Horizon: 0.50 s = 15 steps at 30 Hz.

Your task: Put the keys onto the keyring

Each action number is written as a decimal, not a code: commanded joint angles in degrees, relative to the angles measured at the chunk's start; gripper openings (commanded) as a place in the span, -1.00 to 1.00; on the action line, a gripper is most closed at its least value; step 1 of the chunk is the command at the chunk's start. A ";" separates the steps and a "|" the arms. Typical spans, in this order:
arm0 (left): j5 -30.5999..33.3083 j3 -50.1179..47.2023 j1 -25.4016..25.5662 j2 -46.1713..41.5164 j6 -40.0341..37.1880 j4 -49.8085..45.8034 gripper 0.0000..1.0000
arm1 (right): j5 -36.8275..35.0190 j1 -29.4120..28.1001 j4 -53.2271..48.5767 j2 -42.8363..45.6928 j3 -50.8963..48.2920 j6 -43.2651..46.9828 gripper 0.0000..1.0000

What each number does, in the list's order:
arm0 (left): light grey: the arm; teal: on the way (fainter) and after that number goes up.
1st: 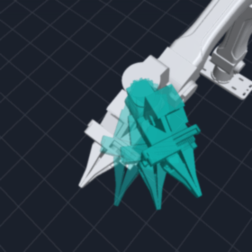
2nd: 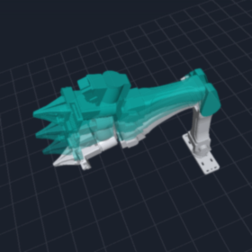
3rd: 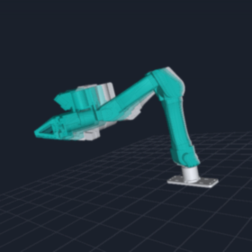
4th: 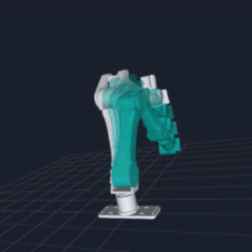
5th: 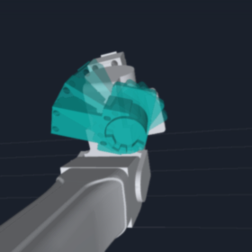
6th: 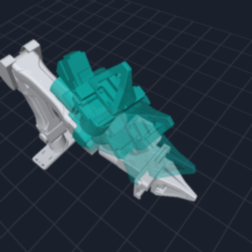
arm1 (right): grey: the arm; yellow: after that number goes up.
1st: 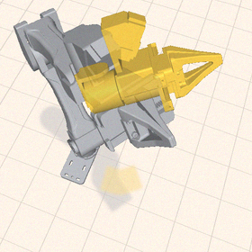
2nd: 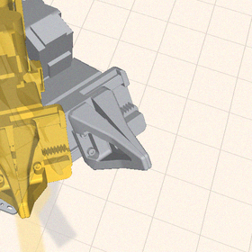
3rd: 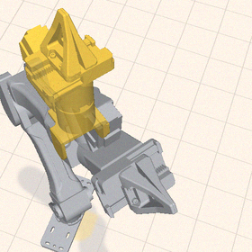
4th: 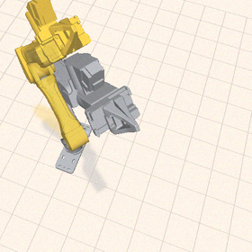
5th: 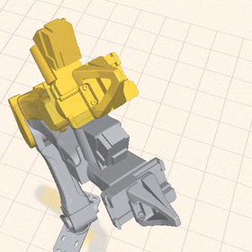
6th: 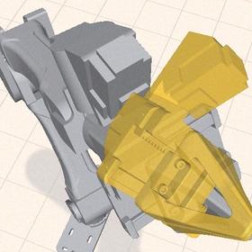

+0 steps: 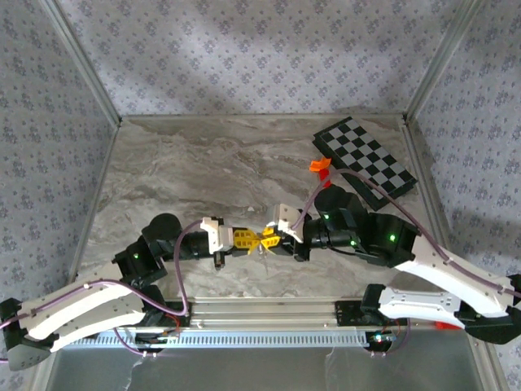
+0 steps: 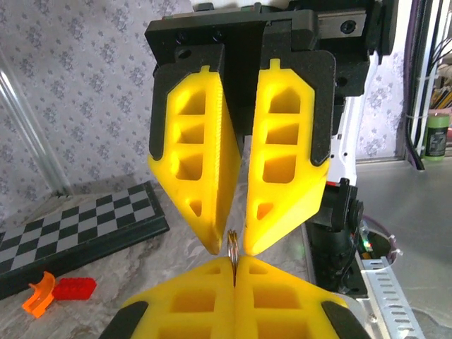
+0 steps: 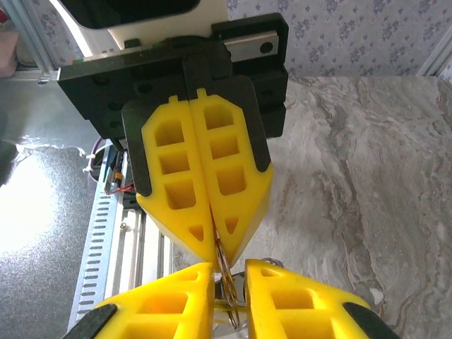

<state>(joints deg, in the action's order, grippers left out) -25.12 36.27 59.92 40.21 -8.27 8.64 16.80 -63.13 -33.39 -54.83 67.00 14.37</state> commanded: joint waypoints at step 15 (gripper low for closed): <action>-3.75 -1.65 0.20 -1.14 3.70 12.33 -1.00 | 3.94 0.82 4.01 2.34 -2.89 -2.42 -0.47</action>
<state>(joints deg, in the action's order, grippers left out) -27.40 34.15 59.92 40.03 -5.43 16.23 19.22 -62.61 -30.15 -53.28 64.62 12.91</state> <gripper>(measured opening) 0.046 0.268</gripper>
